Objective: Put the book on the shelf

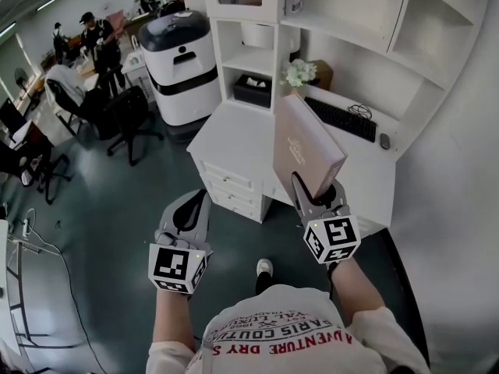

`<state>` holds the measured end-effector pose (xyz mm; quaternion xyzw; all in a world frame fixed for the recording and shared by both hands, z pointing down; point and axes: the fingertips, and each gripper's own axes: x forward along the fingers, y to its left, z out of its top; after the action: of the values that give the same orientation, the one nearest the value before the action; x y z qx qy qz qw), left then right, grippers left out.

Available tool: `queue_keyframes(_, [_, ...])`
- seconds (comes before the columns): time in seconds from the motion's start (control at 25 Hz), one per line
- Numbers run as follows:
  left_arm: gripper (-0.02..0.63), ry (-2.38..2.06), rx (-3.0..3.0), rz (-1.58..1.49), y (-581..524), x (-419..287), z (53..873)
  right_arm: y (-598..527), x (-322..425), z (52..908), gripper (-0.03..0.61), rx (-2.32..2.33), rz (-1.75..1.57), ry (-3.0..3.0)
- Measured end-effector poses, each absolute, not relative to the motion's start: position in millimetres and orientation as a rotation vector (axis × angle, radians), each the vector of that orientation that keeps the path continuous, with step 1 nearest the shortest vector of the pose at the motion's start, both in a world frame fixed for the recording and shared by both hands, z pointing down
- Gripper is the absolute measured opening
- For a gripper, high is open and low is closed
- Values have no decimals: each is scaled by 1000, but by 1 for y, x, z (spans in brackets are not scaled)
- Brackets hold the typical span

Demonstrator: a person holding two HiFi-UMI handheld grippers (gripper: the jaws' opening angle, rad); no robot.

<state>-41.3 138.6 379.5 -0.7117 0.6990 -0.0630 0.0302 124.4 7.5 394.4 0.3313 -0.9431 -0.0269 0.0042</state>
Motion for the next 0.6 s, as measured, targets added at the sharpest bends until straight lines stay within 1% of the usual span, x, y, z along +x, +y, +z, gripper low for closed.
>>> queue_keyframes(0.36, [6,2134,-2188,-160,-2,-103,370,-130,66,383,173,1056,-143,-2961])
queue_keyframes(0.6, [6,2087,-2241,-147,-75,-115,378,-196,55,392,173,1131,-128,-2923])
